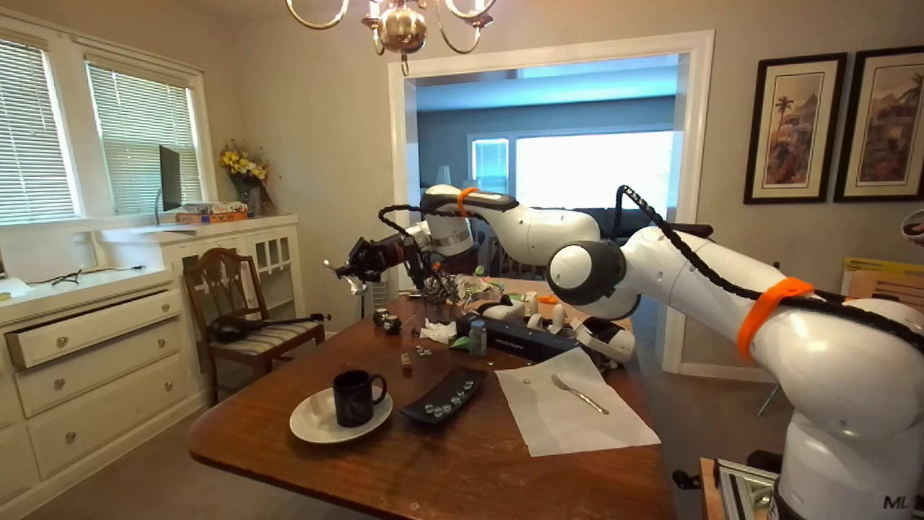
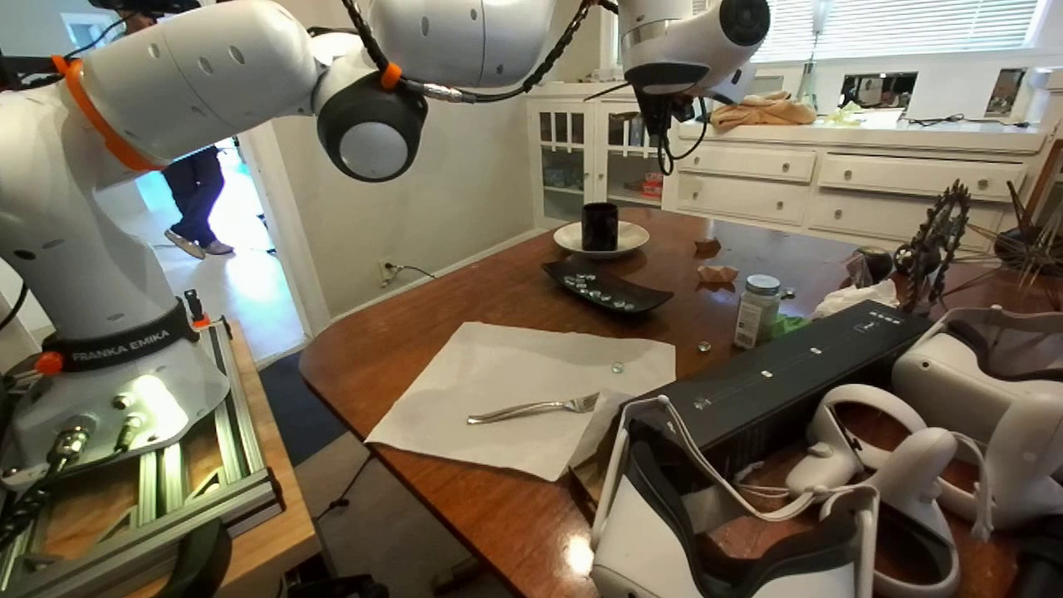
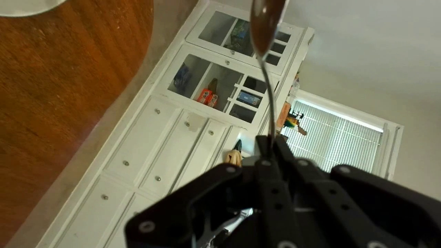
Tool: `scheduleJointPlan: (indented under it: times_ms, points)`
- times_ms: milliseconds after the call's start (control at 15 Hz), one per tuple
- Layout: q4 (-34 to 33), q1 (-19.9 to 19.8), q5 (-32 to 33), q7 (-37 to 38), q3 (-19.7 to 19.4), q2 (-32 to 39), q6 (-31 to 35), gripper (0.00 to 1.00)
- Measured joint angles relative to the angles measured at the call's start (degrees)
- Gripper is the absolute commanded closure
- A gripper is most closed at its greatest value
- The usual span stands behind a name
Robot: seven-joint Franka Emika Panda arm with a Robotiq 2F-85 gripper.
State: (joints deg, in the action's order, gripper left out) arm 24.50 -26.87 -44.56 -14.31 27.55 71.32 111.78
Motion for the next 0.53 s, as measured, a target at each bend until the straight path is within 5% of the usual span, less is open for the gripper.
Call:
scheduleJointPlan:
  times_ms: [533]
  points:
    - [0.39,-1.63,0.17,10.53,-7.60,1.21,-10.48,0.99]
